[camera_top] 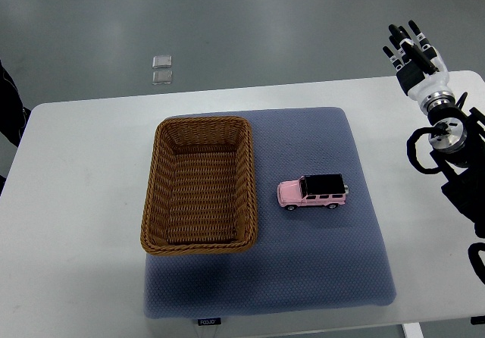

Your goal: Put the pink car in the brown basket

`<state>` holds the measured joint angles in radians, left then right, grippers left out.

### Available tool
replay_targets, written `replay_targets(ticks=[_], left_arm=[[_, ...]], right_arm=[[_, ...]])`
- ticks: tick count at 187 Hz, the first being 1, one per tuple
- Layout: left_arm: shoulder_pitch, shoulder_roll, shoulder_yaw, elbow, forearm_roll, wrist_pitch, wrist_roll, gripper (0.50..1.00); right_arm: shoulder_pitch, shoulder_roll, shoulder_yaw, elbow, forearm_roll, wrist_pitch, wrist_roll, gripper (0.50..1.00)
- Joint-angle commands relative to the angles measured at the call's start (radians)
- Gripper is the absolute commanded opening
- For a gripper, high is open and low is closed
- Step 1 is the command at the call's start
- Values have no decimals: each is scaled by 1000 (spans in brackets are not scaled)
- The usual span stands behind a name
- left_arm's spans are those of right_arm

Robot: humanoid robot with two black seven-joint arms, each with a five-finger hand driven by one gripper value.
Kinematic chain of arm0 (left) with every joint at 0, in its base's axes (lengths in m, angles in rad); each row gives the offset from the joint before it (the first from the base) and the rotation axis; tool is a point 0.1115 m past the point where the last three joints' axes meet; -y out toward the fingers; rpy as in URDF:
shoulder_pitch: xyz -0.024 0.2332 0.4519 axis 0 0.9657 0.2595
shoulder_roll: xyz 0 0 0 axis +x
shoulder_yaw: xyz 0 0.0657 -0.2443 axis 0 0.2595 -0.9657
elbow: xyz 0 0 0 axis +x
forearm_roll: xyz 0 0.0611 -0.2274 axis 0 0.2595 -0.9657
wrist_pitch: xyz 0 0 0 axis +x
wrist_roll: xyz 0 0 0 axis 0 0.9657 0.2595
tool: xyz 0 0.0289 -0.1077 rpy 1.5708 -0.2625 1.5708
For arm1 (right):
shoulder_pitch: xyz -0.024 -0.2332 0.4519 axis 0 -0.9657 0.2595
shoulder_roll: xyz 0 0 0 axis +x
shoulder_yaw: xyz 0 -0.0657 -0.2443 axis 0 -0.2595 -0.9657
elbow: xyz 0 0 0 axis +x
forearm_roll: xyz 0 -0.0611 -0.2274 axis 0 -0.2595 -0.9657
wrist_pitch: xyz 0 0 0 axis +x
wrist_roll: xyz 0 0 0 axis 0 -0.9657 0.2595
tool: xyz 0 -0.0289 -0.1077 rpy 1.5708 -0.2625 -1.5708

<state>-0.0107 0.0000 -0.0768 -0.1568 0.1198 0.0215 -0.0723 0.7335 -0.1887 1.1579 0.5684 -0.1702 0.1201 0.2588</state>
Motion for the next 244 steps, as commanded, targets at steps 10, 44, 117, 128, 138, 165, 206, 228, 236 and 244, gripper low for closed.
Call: replay_targets(ticks=[10, 44, 117, 128, 138, 165, 206, 228, 236, 244], left_arm=[[0, 0, 0, 0, 0, 0, 0, 1000], [0, 0, 0, 0, 0, 0, 0, 1000], [0, 0, 0, 0, 0, 0, 0, 1000], [0, 0, 0, -1, 0, 0, 0, 1000], [0, 0, 0, -1, 0, 0, 0, 1000], [0, 0, 0, 0, 1, 0, 0, 1000], [0, 0, 0, 0, 0, 0, 0, 1000], [0, 0, 0, -1, 0, 0, 0, 1000], [0, 0, 0, 0, 0, 0, 0, 1000], [0, 0, 0, 0, 0, 0, 0, 1000]], right_arm=[[6, -2, 0, -4, 1, 0, 0, 913], [7, -2, 2, -4, 1, -2, 0, 913], [4, -8, -7, 28, 0, -14, -3, 913], [7, -18, -7, 28, -2, -13, -4, 913], [12, -29, -12, 31, -12, -10, -4, 913], [37, -61, -82, 96, -92, -17, -9, 911], [106, -179, -329, 235, -347, -5, -36, 911], [179, -281, -495, 337, -446, 1, -78, 911], [217, -317, -561, 378, -472, 7, -95, 911], [250, -344, -613, 410, -489, 16, -107, 911]])
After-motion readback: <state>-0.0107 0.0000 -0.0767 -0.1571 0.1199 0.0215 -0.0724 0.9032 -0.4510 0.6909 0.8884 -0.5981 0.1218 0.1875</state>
